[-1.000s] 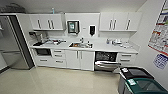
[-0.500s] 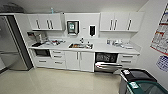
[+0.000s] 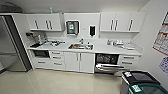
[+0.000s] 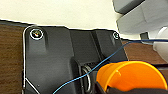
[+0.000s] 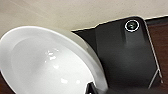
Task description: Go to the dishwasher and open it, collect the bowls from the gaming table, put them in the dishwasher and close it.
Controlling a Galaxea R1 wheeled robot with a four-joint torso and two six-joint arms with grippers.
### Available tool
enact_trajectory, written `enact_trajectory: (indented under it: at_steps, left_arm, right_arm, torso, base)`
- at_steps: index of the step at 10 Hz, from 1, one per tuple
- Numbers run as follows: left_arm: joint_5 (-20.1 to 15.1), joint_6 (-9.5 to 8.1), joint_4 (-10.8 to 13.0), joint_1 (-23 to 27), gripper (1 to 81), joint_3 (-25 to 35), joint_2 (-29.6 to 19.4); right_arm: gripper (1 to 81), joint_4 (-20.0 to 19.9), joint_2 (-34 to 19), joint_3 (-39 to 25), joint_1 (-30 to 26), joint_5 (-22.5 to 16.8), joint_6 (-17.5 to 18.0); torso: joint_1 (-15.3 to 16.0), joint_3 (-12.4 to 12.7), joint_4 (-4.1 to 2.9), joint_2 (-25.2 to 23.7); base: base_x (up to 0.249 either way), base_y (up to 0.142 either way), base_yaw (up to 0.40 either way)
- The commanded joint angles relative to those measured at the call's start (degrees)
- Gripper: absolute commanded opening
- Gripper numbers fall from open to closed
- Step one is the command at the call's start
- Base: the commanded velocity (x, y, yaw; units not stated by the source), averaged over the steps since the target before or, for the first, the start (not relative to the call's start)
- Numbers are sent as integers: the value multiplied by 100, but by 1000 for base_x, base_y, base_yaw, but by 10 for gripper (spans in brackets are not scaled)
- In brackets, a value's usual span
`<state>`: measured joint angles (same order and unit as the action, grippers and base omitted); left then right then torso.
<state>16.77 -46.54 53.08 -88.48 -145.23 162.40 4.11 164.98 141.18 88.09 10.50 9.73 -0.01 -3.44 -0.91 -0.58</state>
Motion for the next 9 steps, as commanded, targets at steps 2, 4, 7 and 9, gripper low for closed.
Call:
enact_trajectory:
  at_steps: [2,4,7,9]
  left_arm:
    - [-95,-4,-8,212,10,12,-102]
    - [-95,-4,-17,212,10,12,-102]
    - [-95,-4,-17,213,10,12,-111]
    - [-95,-4,-17,213,10,20,-111]
  right_arm:
    - [10,152,3,-74,-208,-311,-32]
    - [10,152,3,-56,-216,-311,-32]
    - [10,152,12,-48,-208,-311,-32]
    - [10,143,12,-48,-208,-303,-32]
  torso:
    - [1,0,0,0]
    - [1,0,0,0]
    - [3,0,0,0]
    - [1,0,0,-2]
  base:
    - [112,0,0]
    - [111,0,0]
    - [111,0,0]
    - [111,0,0]
